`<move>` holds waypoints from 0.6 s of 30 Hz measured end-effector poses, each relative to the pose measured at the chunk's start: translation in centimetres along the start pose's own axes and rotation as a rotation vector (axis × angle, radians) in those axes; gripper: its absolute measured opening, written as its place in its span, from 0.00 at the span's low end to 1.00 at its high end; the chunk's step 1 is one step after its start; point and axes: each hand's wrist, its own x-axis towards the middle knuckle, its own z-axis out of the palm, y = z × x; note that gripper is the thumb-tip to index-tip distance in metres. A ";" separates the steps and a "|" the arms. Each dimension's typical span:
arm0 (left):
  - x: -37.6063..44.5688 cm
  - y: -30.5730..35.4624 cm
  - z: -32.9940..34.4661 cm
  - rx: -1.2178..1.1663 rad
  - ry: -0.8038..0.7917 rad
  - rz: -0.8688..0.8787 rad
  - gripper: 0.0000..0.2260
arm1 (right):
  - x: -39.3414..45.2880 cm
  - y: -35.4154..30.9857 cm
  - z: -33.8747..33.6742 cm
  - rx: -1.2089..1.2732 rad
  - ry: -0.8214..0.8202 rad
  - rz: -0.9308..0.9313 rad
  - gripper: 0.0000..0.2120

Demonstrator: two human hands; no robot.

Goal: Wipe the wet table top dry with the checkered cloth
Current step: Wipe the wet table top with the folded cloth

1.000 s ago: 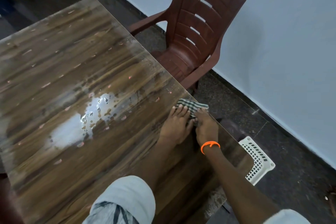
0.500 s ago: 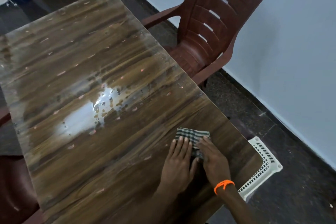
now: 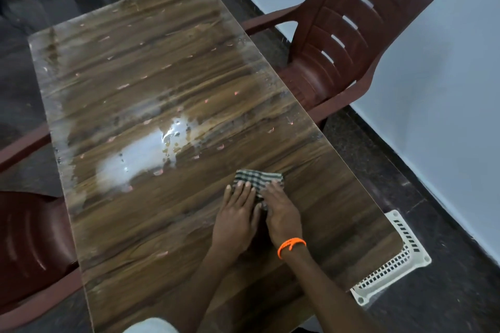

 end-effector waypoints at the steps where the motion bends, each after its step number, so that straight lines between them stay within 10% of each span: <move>1: -1.7 -0.2 0.1 -0.001 0.016 -0.011 0.24 | -1.2 -0.5 0.4 0.001 -0.025 -0.030 0.17; 18: -0.7 0.6 -0.3 0.016 -0.032 -0.068 0.28 | 1.1 0.9 0.0 0.025 -0.025 -0.060 0.22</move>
